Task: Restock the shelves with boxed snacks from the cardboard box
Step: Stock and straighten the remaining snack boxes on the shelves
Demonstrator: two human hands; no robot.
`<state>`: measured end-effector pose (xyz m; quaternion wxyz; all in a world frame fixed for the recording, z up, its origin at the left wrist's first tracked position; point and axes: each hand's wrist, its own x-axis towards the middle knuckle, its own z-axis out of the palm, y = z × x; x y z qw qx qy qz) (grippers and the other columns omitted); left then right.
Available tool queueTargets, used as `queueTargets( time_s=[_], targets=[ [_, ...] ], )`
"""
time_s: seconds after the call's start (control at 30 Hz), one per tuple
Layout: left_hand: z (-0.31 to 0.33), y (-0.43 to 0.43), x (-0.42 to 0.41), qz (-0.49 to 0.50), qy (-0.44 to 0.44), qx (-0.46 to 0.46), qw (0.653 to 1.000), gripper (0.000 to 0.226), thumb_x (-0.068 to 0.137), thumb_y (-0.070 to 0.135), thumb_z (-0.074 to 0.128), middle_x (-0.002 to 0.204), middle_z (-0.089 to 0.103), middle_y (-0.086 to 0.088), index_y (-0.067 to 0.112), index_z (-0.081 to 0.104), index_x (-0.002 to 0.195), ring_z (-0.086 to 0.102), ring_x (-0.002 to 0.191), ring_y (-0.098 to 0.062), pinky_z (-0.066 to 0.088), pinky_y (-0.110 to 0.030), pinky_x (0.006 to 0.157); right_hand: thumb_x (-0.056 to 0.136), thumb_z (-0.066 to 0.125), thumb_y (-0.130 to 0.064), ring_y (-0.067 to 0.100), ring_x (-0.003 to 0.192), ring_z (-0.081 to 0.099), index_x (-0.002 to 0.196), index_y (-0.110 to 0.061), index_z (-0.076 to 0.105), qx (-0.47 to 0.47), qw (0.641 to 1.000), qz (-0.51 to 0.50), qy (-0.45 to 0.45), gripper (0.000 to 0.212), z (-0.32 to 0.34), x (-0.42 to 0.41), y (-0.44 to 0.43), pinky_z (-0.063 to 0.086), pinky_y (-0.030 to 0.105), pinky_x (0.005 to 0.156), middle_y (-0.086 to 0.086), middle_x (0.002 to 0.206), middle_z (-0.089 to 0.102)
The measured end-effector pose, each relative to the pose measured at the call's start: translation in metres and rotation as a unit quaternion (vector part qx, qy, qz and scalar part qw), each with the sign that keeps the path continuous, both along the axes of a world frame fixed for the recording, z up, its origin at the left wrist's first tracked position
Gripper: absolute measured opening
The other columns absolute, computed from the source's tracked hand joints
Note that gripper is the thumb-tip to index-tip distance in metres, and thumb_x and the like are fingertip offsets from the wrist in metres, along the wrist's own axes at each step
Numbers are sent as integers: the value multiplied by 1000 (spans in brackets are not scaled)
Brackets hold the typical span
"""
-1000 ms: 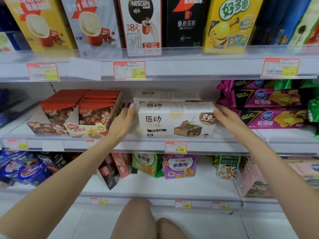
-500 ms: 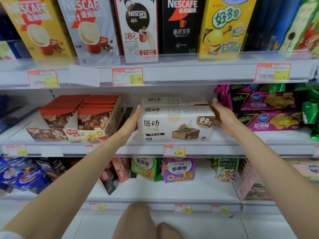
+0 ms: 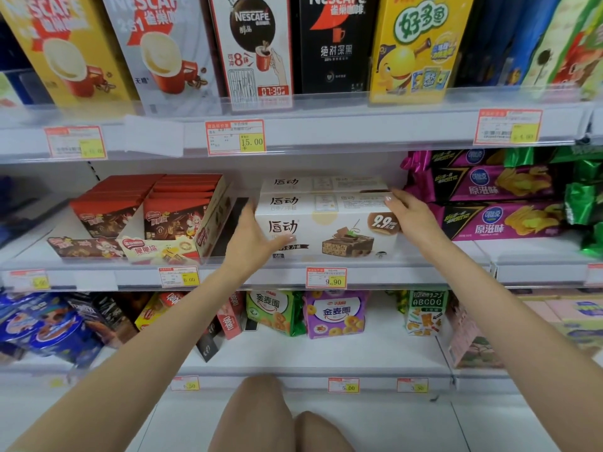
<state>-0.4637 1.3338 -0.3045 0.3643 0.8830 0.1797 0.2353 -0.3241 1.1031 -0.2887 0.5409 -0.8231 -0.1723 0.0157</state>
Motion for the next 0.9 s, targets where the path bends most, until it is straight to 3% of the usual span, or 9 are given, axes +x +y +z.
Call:
queueTargets(
  time_s=[0.07, 0.13, 0.23, 0.3, 0.43, 0.57, 0.7, 0.83, 0.9],
  targets=[
    [-1, -6, -2, 46, -69, 163, 983, 95, 70, 37, 79, 140, 35, -21, 0, 27, 140, 33, 129, -32, 33, -43, 105, 95, 51, -31, 25, 123, 47, 137, -17, 46, -77, 987, -14, -144, 44, 0, -7, 0, 37, 36, 100, 8, 134, 51],
    [-3, -10, -1, 57, -131, 348, 927, 84, 65, 36, 81, 128, 45, -23, 4, 40, 130, 36, 117, -33, 31, -41, 97, 89, 61, -29, 27, 121, 42, 131, -17, 52, -120, 953, -5, -276, 44, 3, -18, 0, 35, 39, 99, 8, 130, 51],
    [4, -21, 1, 38, -128, 479, 867, 63, 64, 36, 81, 113, 56, -12, 15, 51, 115, 40, 99, -26, 28, -36, 83, 78, 73, -27, 31, 106, 48, 113, -17, 66, -181, 891, 21, -415, 37, 4, -28, 3, 39, 43, 88, 10, 115, 57],
    [7, -28, 3, 28, -116, 527, 842, 51, 63, 35, 82, 99, 60, -7, 15, 60, 104, 46, 89, -25, 28, -34, 78, 74, 76, -23, 33, 96, 53, 105, -15, 68, -210, 871, 30, -444, 33, 1, -30, 6, 40, 42, 80, 9, 105, 60],
    [1, -32, 7, 17, -111, 527, 843, 49, 57, 29, 86, 91, 58, -7, 12, 61, 96, 52, 77, -26, 31, -30, 69, 69, 78, -13, 31, 86, 54, 100, -14, 66, -212, 853, 16, -477, 33, -7, -28, 10, 41, 38, 71, 8, 97, 60],
    [-4, -30, 10, 30, -119, 531, 838, 53, 60, 32, 83, 93, 57, -9, 12, 53, 99, 38, 81, -23, 27, -32, 67, 75, 69, -19, 22, 90, 43, 103, -19, 63, -201, 846, -4, -494, 29, -15, -27, 10, 33, 34, 71, 6, 101, 58],
    [4, -33, 11, 9, -88, 524, 847, 52, 61, 31, 83, 93, 57, -10, 13, 52, 98, 45, 77, -26, 31, -34, 65, 76, 66, -18, 21, 93, 40, 108, -18, 61, -224, 850, 4, -477, 33, -16, -29, 8, 30, 33, 74, 8, 107, 58],
    [21, -41, 9, -12, -17, 503, 864, 47, 60, 20, 80, 90, 58, -12, 11, 52, 97, 51, 73, -28, 40, -35, 62, 67, 75, -4, 30, 96, 53, 111, -14, 61, -258, 870, 38, -418, 47, -1, -40, 6, 44, 41, 79, 14, 108, 60],
    [35, -48, 6, -28, 9, 481, 876, 40, 60, 17, 79, 88, 58, -12, 9, 58, 93, 53, 72, -28, 42, -35, 61, 67, 74, -3, 33, 97, 57, 109, -14, 62, -281, 871, 69, -397, 46, 11, -53, 2, 41, 41, 84, 14, 109, 60]
  ],
)
